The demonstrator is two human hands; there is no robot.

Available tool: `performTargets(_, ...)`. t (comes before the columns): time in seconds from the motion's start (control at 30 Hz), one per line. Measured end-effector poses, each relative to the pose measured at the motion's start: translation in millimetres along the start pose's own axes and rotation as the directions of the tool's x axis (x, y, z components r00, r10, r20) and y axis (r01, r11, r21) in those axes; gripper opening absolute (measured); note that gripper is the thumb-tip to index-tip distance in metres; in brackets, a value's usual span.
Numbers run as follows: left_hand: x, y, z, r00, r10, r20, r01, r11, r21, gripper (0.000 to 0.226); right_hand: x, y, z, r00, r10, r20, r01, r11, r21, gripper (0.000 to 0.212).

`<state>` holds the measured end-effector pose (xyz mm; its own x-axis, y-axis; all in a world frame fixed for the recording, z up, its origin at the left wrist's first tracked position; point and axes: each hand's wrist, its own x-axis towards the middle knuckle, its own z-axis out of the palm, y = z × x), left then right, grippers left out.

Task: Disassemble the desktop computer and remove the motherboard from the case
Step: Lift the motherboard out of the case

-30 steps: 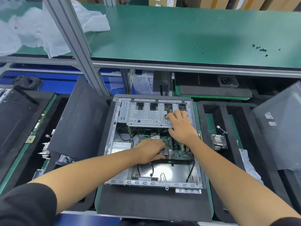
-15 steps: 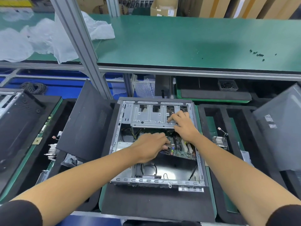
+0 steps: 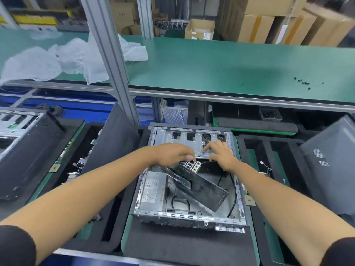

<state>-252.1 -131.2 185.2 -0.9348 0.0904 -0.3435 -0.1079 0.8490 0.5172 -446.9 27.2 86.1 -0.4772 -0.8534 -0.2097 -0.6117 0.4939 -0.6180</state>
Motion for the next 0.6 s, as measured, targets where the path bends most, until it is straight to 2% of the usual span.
performTargets(0.13, -5.6, -3.1, -21.4, 0.999, 0.023, -0.035, -0.028, 0.985, -0.169, 0.028, -8.9, -9.1, -6.7, 0.999, 0.043, 0.019, -0.045, 0.992, 0.119, 0.024)
performTargets(0.27, -6.8, -6.7, -47.1, 0.997, -0.002, -0.072, -0.011, 0.985, -0.174, 0.027, -17.7, -13.5, -15.5, 0.997, 0.054, 0.054, -0.067, 0.963, 0.26, 0.027)
performTargets(0.37, -8.1, -10.8, -59.2, 0.997, -0.02, -0.075, 0.004, 0.979, -0.204, 0.025, -22.0, -24.2, -24.1, 0.991, 0.124, 0.05, -0.134, 0.899, 0.418, 0.029)
performTargets(0.6, -14.6, -16.3, -68.4, 0.992, -0.055, -0.114, 0.012, 0.938, -0.346, 0.022, -25.7, -36.4, -36.7, 0.949, 0.3, 0.093, -0.288, 0.717, 0.635, 0.013)
